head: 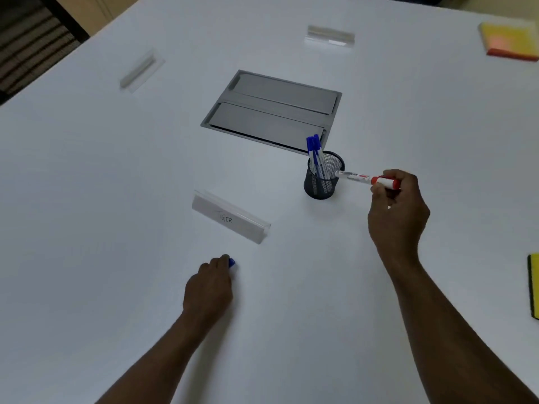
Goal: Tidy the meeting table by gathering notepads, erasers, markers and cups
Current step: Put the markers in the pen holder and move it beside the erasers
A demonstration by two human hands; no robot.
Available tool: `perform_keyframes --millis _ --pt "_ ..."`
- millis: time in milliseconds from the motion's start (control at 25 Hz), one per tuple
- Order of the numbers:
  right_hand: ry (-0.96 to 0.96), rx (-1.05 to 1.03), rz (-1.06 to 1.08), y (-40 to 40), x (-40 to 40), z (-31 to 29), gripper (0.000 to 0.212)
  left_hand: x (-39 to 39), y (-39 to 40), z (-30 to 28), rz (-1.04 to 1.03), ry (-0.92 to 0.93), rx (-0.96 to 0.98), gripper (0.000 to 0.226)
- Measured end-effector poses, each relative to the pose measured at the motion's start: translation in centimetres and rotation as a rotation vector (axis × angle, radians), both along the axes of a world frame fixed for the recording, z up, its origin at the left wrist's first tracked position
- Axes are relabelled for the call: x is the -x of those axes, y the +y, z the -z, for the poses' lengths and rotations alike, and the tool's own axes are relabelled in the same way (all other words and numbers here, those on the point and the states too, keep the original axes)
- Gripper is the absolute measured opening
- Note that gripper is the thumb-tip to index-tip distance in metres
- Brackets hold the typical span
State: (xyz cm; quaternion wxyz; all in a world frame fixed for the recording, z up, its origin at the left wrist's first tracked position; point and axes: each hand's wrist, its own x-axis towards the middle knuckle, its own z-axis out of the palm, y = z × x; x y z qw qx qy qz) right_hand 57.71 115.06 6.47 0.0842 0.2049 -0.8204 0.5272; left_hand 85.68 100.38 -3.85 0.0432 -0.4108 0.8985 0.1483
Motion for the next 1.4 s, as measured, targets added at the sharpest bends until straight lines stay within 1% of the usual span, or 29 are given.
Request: perform_keyframes --millis 80,160,240,440,520,560,600,680,720,760,800,840,880,920,960,1000,1080,1200,1280,1320,1360,1400 --pt "0.087 -0.021 -0.021 -1.3 2.1 -1.8 0.022 0.9 2.7 -0.4 0.047 -0.039 -0.059 0.035" --pt "0.103 -0.114 -0.074 -3.2 3.7 -2.2 0.025 2.0 4.7 -0.6 0.093 -0.095 -0.096 0.038" --pt "0.099 -0.242 -0.148 -5.3 4.8 -1.5 0.024 2.9 6.1 -0.7 0.128 -0.132 -0.128 0.04" --pt "0.069 -0.635 -0.343 -8.6 6.5 1.8 0.02 4.4 7.1 -1.0 0.155 -0.173 -0.146 0.035" --pt "0.064 -0.736 -0.384 -9.3 6.5 2.8 0.02 4.7 7.1 -1.2 0.142 -0.164 -0.164 0.034" --pt "0.058 -0.753 -0.398 -9.6 6.4 3.0 0.023 4.9 7.1 -1.3 0.137 -0.145 -0.184 0.032" --pt "0.045 -0.739 -0.41 -9.9 6.2 3.0 0.029 5.3 7.1 -1.4 0.127 -0.12 -0.206 0.03" --pt "-0.029 -0.617 -0.378 -9.9 5.3 2.6 0.042 6.2 6.9 -1.5 0.1 -0.057 -0.242 0.025" --pt "-0.059 -0.531 -0.326 -9.5 4.6 2.4 0.045 6.7 6.8 -1.6 0.082 -0.019 -0.252 0.023" --pt "-0.066 -0.46 -0.271 -8.8 3.5 2.5 0.043 7.2 6.6 -1.7 0.044 0.03 -0.281 0.022" --pt "-0.087 -0.419 -0.242 -7.7 2.0 2.9 0.036 7.8 6.5 -1.9 -0.038 0.11 -0.357 0.022" --pt "-0.156 -0.402 -0.256 -6.3 0.3 3.7 0.026 8.4 6.4 -2.3 -0.165 0.226 -0.498 0.024" --pt "-0.288 -0.411 -0.304 -4.7 -1.7 4.6 0.017 9.0 6.3 -2.7 -0.314 0.361 -0.674 0.026" --pt "-0.453 -0.433 -0.374 -2.9 -3.6 5.4 0.013 9.6 6.2 -3.1 -0.456 0.486 -0.83 0.026" --pt "-0.591 -0.459 -0.443 -1.2 -5.4 6.2 0.017 10.2 6.2 -3.5 -0.565 0.567 -0.943 0.026" --pt "-0.673 -0.482 -0.504 0.4 -6.9 6.8 0.024 10.7 6.4 -3.8 -0.628 0.607 -1.015 0.025" --pt "-0.678 -0.499 -0.562 2.6 -8.8 7.5 0.029 11.4 6.8 -4.1 -0.643 0.628 -1.079 0.026" --pt "-0.615 -0.488 -0.507 3.3 -8.8 7.1 0.029 12.4 7.5 -4.3 -0.548 0.601 -1.05 0.025" --pt "-0.544 -0.504 -0.454 2.9 -7.4 6.3 0.031 12.6 7.9 -4.4 -0.461 0.626 -0.959 0.023" --pt "-0.49 -0.481 -0.404 2.5 -6.2 5.6 0.036 12.5 7.9 -4.1 -0.381 0.609 -0.862 0.028" --pt "-0.427 -0.435 -0.34 1.9 -4.8 4.8 0.044 12.1 7.9 -3.3 -0.254 0.533 -0.722 0.037" --pt "-0.363 -0.378 -0.273 1.1 -3.3 3.9 0.054 11.6 7.9 -2.2 -0.086 0.398 -0.557 0.048"
